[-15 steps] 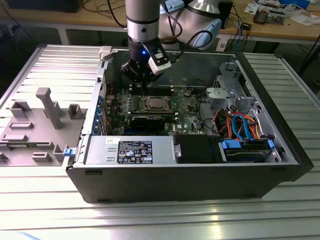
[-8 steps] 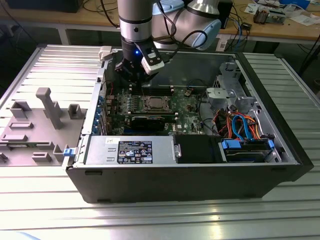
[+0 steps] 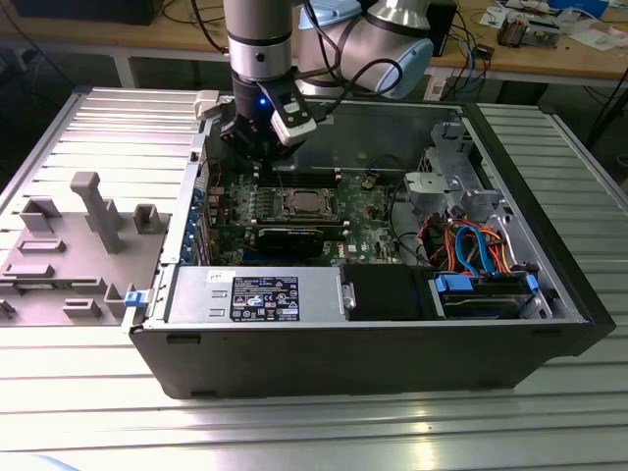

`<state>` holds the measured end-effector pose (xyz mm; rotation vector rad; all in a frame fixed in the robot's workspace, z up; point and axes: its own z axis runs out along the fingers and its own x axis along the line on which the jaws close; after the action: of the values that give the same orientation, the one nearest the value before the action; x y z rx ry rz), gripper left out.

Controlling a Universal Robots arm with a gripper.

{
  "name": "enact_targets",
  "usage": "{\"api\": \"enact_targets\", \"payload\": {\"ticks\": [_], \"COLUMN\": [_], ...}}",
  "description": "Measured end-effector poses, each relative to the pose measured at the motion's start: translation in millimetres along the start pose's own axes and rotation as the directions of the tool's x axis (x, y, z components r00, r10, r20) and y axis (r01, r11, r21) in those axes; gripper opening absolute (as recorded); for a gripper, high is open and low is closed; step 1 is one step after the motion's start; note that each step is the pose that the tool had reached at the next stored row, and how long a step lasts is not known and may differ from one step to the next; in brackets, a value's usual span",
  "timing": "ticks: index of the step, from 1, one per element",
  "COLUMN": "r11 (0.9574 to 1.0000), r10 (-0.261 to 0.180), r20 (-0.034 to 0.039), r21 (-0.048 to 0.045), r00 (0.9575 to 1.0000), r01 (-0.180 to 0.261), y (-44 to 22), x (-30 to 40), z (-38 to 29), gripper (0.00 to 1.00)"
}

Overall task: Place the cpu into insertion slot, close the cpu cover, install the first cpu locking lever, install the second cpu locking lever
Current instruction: 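Install the first cpu locking lever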

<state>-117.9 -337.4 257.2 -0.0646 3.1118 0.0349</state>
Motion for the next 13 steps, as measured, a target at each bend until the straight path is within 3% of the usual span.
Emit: {"api": "enact_targets", "payload": {"ticks": [13], "r11": [0.9999], "r10": [-0.017], "r20": [-0.0003], "r21": [-0.0005], "r00": [0.9999], "r01": [0.017], "y": [12.1], "x": [0.2], "z": [0.1], "gripper": [0.11]}}
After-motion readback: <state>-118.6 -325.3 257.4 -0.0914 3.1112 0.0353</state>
